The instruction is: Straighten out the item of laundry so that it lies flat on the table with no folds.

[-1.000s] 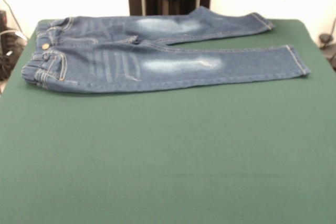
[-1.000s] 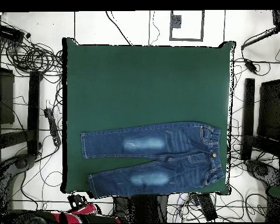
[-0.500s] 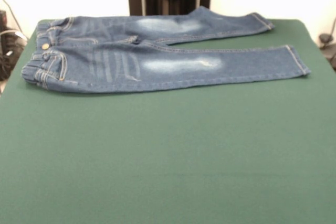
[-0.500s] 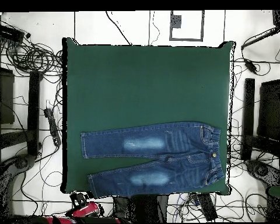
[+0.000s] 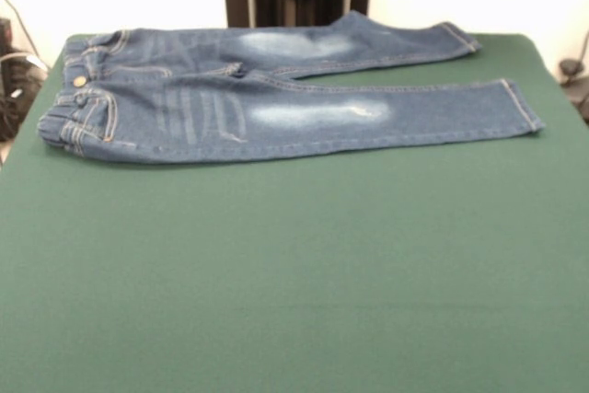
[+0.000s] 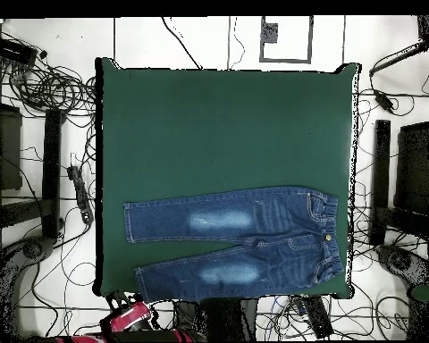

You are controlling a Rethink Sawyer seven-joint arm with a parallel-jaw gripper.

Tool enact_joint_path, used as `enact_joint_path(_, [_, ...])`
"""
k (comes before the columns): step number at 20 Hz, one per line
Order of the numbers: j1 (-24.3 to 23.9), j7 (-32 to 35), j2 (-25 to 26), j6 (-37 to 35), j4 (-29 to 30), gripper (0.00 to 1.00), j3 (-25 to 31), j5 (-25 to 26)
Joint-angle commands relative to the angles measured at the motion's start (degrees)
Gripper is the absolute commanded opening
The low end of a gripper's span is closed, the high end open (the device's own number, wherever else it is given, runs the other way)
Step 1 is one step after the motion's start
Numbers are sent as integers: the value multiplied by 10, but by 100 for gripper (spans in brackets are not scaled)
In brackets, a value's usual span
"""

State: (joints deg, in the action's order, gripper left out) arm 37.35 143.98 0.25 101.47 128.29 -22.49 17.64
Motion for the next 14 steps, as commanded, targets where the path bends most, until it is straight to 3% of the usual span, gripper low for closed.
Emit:
enact_joint_path(1, [2, 34, 213, -249, 129, 0, -39, 64])
enact_joint_path(8, [7, 41, 215, -242, 126, 0, -35, 61])
enact_joint_path(14, [-5, 47, 183, -293, 144, 0, -5, 48])
